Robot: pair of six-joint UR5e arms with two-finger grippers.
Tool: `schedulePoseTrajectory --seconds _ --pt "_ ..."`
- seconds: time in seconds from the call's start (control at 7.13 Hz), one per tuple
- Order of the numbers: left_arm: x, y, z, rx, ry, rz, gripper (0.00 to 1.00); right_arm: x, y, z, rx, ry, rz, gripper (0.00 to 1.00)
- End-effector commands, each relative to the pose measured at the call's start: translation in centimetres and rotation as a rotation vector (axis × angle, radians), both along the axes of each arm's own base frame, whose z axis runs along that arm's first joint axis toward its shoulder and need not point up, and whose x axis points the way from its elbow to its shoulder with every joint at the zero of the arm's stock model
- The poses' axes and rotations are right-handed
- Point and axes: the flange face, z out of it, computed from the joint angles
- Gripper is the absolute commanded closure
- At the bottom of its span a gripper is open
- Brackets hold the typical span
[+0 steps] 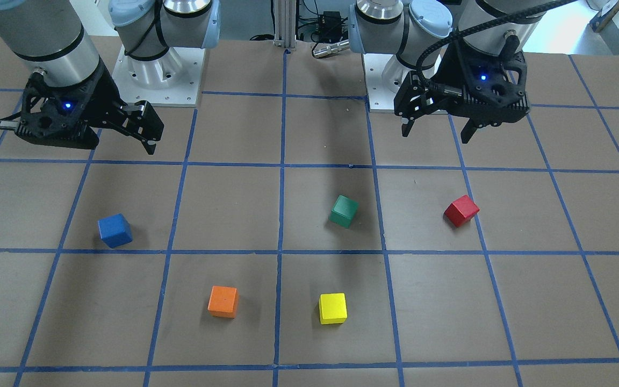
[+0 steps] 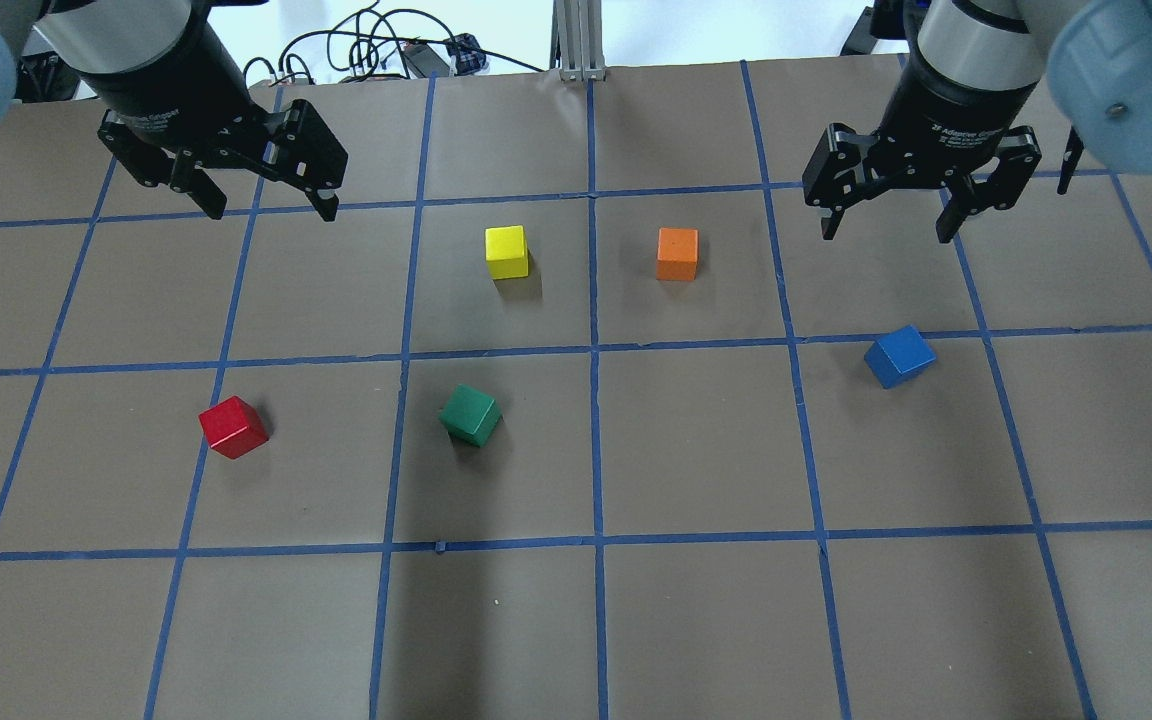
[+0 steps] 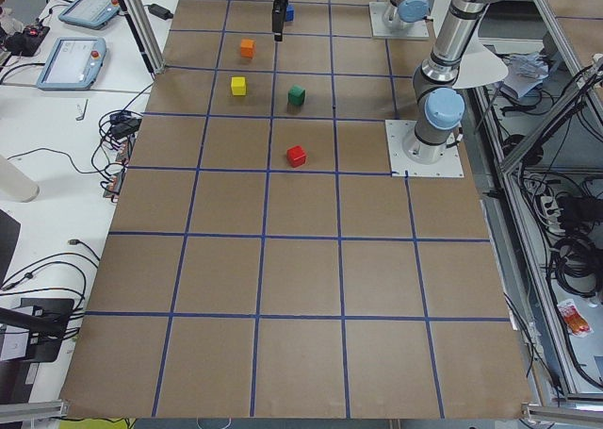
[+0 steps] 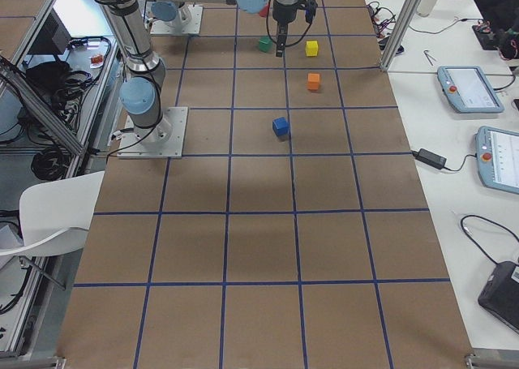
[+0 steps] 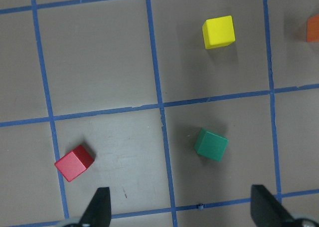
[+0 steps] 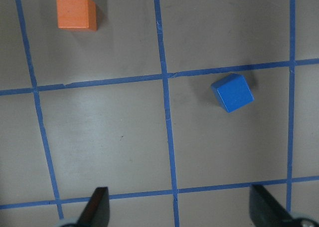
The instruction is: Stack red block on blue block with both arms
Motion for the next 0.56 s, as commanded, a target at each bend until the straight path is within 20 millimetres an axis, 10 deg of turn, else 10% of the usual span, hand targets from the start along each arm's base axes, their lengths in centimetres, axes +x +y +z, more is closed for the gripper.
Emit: schedulePoseTrajectory --seconds 0.0,0.42 --pt "0.1 -1.2 -0.6 0.024 -0.005 0.049 0.00 -0.1 0.0 0.0 0.004 0.002 -0.002 0.00" --pt "1.5 -0.5 -1.5 0.063 -0.046 0.058 0.00 -0.1 0.0 -0.1 0.006 0.002 -0.002 0.00"
